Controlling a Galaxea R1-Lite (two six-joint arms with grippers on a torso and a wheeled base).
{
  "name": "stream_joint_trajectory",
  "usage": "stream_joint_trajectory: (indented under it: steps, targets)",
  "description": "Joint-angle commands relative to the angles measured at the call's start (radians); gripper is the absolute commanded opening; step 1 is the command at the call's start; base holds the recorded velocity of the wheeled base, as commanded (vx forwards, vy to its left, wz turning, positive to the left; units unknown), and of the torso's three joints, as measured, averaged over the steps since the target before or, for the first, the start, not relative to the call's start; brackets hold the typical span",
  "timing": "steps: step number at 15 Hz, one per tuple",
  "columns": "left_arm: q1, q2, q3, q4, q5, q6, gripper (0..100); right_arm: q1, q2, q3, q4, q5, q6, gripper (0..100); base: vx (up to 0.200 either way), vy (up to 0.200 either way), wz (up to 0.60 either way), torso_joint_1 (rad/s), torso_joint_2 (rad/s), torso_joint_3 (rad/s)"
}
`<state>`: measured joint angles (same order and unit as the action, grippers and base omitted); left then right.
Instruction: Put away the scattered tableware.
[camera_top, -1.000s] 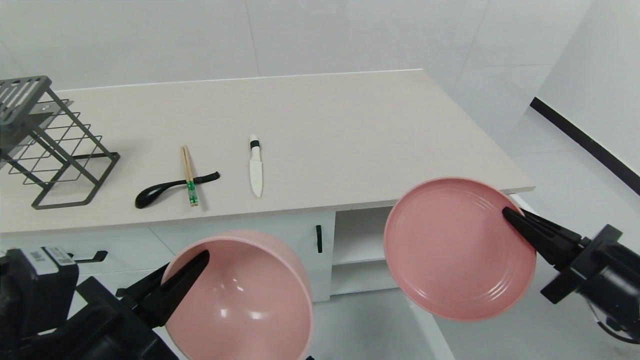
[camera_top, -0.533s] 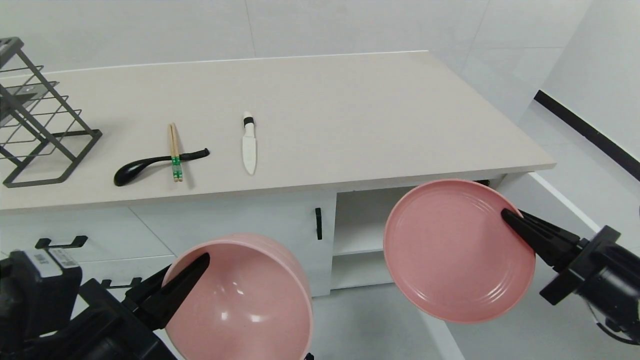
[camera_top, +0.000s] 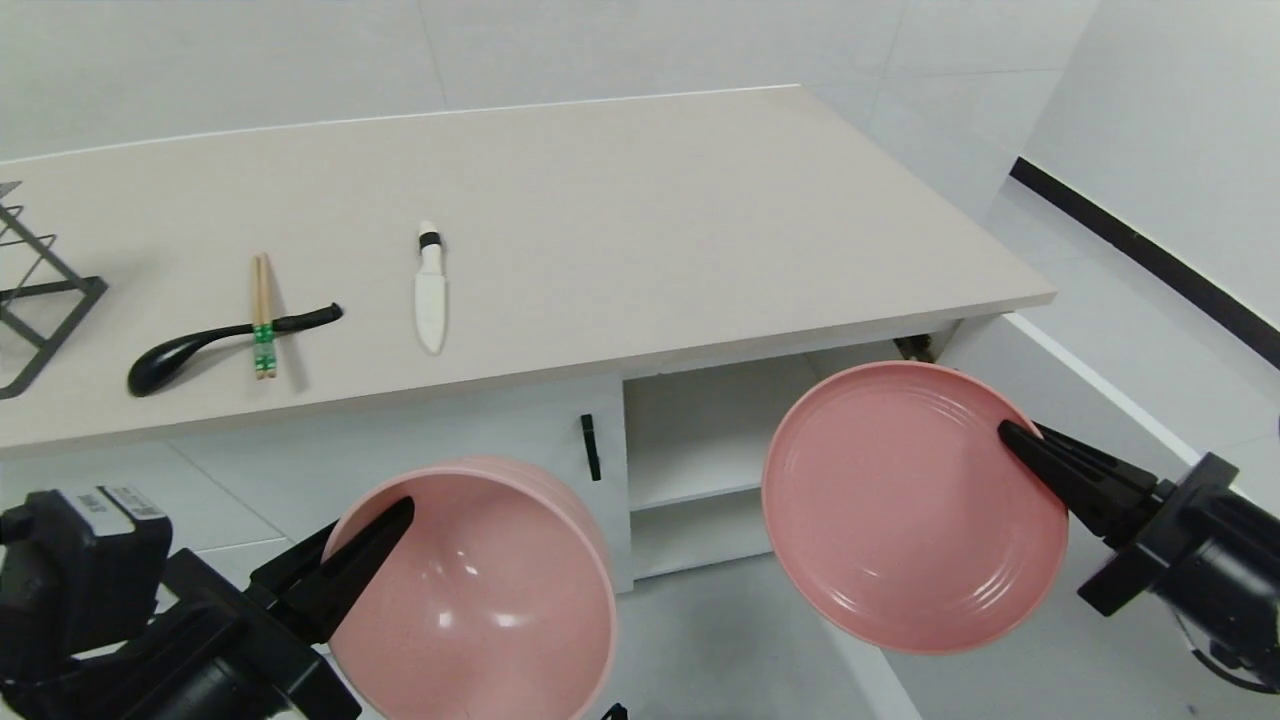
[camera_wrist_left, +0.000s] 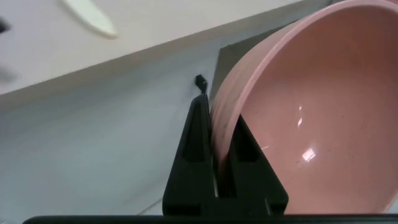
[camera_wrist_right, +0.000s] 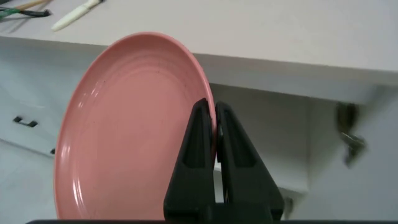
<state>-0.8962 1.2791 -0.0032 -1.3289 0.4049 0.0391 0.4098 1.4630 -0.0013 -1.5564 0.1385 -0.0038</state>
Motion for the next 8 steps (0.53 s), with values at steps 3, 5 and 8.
stream_joint_trajectory:
  steps: [3, 5, 8]
  targets:
    - [0.002, 0.002, 0.0, -0.001, 0.0, 0.002, 0, 0.003, -0.001, 0.0, -0.001, 0.001, -0.004, 0, 0.0, 0.0, 0.0, 0.0, 0.0, 0.0]
    - [0.002, 0.0, 0.0, -0.001, 0.0, 0.004, 0, 0.003, -0.001, 0.0, -0.001, 0.001, -0.004, 0, 0.0, 0.0, 0.0, 0.0, 0.0, 0.0]
    - [0.002, 0.0, 0.0, 0.001, 0.0, 0.004, 0, 0.003, -0.001, 0.0, -0.001, 0.001, -0.005, 0, 0.0, 0.0, 0.0, -0.172, 0.33, 0.162]
